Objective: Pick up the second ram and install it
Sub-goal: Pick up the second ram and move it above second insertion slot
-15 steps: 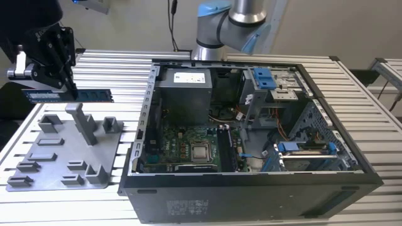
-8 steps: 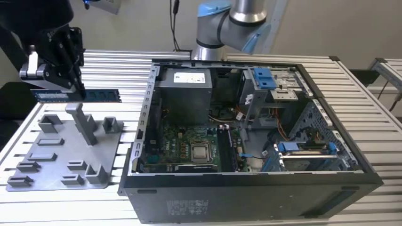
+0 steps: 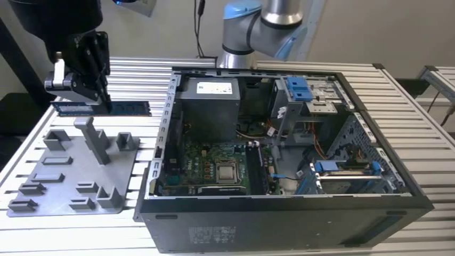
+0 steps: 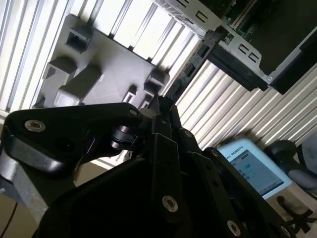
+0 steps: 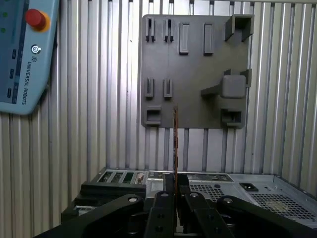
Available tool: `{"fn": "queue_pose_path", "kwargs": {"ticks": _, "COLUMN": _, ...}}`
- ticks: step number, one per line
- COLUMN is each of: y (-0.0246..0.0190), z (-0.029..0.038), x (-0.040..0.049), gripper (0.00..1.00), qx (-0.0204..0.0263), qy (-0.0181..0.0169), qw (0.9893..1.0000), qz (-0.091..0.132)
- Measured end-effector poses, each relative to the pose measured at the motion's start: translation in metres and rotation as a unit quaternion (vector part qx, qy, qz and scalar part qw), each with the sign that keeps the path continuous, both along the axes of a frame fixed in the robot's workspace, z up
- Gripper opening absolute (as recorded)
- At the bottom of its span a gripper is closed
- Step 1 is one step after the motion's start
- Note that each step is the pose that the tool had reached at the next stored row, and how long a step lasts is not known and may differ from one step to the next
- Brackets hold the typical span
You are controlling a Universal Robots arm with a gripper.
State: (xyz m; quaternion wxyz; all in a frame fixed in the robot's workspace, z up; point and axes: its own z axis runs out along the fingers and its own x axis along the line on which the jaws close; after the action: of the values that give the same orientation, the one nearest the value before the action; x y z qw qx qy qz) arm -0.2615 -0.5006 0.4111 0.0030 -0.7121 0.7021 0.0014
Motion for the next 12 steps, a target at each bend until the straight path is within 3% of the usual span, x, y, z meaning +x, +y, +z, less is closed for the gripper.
{"fn": "queue_pose_path", "kwargs": {"ticks": 12, "y": 0.0008, "z": -0.0003, "x": 0.0177, "gripper": 0.15, "qx": 0.0000, "qy": 0.0003, "qw": 0.9999, "qz": -0.015}}
